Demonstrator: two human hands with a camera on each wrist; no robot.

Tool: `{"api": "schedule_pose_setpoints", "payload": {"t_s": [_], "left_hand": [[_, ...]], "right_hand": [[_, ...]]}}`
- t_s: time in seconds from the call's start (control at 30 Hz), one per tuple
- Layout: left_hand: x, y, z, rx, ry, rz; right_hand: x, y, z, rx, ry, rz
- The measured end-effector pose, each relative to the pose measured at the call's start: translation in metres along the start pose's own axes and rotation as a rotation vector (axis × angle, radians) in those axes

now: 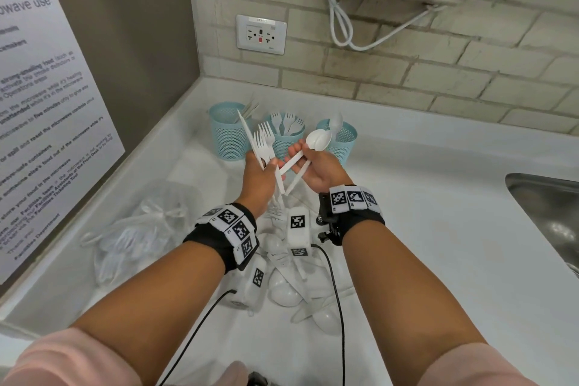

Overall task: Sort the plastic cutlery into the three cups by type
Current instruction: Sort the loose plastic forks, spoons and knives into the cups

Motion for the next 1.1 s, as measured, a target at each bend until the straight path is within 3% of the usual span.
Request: {"api": "schedule_pose_setpoints", "payload": {"t_s": [0.1, 0.2, 0.3, 0.4, 0.53, 0.77, 0.9, 0.97, 1.03, 1.1], "left_hand": [[0.004, 0.003, -0.001, -0.038, 0.0, -0.015], [0.01, 0.011, -0.002, -0.139, -0.045, -0.021], [0.012, 0.016, 0.0, -0.178, -0.097, -0.034], [0.012, 0.017, 0.002, -0.206, -0.144, -0.066], [0.013, 0.014, 0.003, -0.276, -0.167, -0.137], [0.017, 0.006, 0.0, -0.383, -0.243, -0.247], [0.018, 0.002, -0.004, -0.401, -0.235, -0.291], [0.018, 0.001, -0.005, -0.407, -0.232, -0.303], [0.018, 0.002, -0.006, -0.405, -0.228, -0.313], [0.017, 0.003, -0.007, -0.394, -0.221, -0.321]], "right_hand": [[0.004, -0.015, -0.006, -0.01, 0.057, -0.016], [0.005, -0.061, -0.01, 0.161, 0.11, -0.271], [-0.004, -0.111, -0.019, 0.136, 0.289, -0.563], [-0.004, -0.136, -0.027, 0.106, 0.411, -0.693], [0.012, -0.139, -0.035, -0.018, 0.465, -0.701], [0.042, -0.109, -0.049, -0.378, 0.438, -0.525], [0.04, -0.11, -0.052, -0.326, 0.438, -0.52], [0.028, -0.118, -0.044, -0.471, 0.526, -0.659], [0.009, -0.125, -0.023, -0.637, 0.59, -0.902], [-0.005, -0.122, 0.008, -0.772, 0.514, -1.063]]}}
Point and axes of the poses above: each hand's wrist, its own x-axis towards the middle knuckle, its own z-axis out of the palm, y = z × x, the point moved 6 cm from there along x, towards the middle knuckle, and after that the axes turned 5 degrees about z, right-handed, at the moved point
